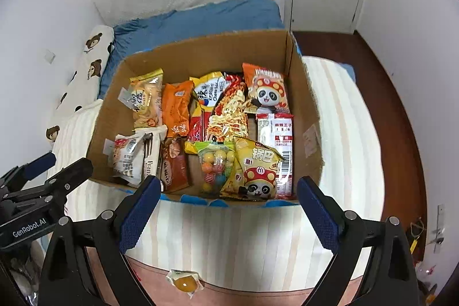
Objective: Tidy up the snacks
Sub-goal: 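Carry both packs into the cardboard box and open both tools, then grasp the red candy pack with left tool while right tool grasps the egg yolk pastry, then carry both items into the cardboard box and open both tools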
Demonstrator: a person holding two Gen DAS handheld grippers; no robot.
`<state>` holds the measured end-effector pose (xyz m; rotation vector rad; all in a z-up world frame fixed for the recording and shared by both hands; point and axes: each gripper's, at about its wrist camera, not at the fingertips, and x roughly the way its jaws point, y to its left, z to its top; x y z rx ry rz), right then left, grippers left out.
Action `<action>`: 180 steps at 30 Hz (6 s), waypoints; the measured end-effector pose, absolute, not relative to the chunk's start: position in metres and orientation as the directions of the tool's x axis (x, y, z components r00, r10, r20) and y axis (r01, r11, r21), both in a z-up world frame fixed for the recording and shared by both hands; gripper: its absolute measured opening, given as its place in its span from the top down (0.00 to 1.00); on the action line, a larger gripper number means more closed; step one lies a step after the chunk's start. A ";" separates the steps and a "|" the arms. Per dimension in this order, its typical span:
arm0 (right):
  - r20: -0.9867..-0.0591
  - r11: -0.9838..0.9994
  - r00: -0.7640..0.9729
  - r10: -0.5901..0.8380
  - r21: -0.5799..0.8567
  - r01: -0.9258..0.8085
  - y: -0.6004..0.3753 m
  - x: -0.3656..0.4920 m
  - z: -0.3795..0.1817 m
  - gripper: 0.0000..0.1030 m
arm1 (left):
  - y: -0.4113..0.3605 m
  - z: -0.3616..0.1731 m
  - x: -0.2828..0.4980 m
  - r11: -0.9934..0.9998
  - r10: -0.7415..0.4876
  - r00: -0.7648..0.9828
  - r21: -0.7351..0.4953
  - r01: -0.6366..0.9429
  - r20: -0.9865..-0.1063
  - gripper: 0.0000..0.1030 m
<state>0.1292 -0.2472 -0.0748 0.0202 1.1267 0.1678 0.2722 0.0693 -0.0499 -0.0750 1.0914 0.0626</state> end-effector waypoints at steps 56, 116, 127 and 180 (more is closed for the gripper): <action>-0.943 0.945 -0.099 0.318 0.323 -0.045 -0.189 0.009 -0.292 0.48 | 0.128 -0.250 0.109 0.979 -0.096 0.032 -0.100 -0.180 -0.995 0.07; -0.908 0.910 0.094 0.408 0.396 -0.124 -0.203 0.014 -0.177 0.56 | 0.172 -0.155 0.131 0.951 -0.276 0.166 -0.294 -0.097 -0.947 0.57; -0.867 0.907 0.268 0.421 0.411 -0.095 -0.243 0.123 -0.091 0.56 | 0.085 -0.073 0.285 0.953 -0.300 0.275 -0.300 0.041 -0.914 0.57; -0.956 0.994 0.273 0.109 0.105 -0.031 -0.258 0.215 -0.123 0.04 | 0.071 -0.100 0.370 0.995 -0.069 0.287 -0.088 -0.051 -0.956 0.07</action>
